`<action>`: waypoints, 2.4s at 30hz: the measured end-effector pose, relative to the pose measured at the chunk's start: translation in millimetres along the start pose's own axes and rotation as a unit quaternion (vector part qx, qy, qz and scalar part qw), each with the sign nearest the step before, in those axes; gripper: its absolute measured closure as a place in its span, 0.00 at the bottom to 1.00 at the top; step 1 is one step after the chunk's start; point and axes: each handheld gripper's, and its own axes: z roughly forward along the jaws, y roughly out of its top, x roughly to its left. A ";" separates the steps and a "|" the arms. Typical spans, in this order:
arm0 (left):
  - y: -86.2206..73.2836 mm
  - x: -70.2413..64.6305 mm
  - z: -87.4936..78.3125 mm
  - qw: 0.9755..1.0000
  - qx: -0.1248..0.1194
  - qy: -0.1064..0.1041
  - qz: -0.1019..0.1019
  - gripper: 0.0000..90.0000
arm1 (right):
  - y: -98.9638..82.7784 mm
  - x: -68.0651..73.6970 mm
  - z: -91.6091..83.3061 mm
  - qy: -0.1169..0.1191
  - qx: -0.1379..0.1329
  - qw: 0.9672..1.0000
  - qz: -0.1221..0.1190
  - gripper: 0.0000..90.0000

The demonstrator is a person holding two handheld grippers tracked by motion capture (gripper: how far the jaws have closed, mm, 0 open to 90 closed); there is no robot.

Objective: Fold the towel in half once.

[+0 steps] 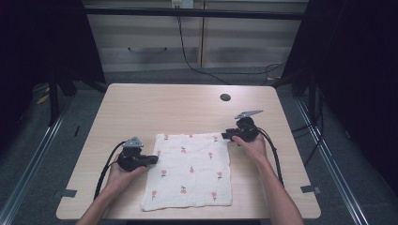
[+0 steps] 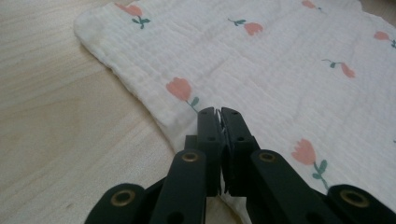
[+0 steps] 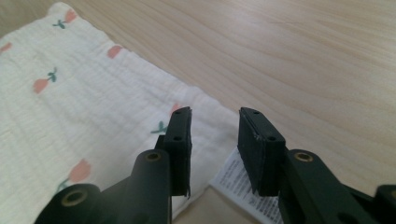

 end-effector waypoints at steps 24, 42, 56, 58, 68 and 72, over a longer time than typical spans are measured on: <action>-0.6 -3.1 -1.3 1.000 0.004 0.001 0.003 0.94 | -0.4 -8.1 13.4 0.001 0.019 1.000 -0.001 0.96; 35.7 29.0 -6.3 0.999 -0.040 0.015 -0.032 0.82 | -3.8 -0.8 3.8 0.002 -0.006 1.000 -0.005 0.96; 50.2 56.3 33.0 0.997 -0.027 0.045 -0.062 0.76 | -5.6 0.5 5.5 0.011 -0.016 1.000 0.000 0.96; 50.1 55.6 35.0 0.997 -0.023 0.048 -0.063 0.76 | -5.8 0.3 5.8 0.011 -0.015 1.000 0.002 0.96; 47.3 54.8 32.7 0.997 -0.016 0.064 -0.038 0.78 | -7.5 0.2 6.2 0.011 -0.021 1.000 0.010 0.95; 43.6 53.9 33.9 0.998 -0.025 0.047 -0.040 0.91 | -7.0 1.2 5.0 0.012 -0.022 1.000 0.008 0.96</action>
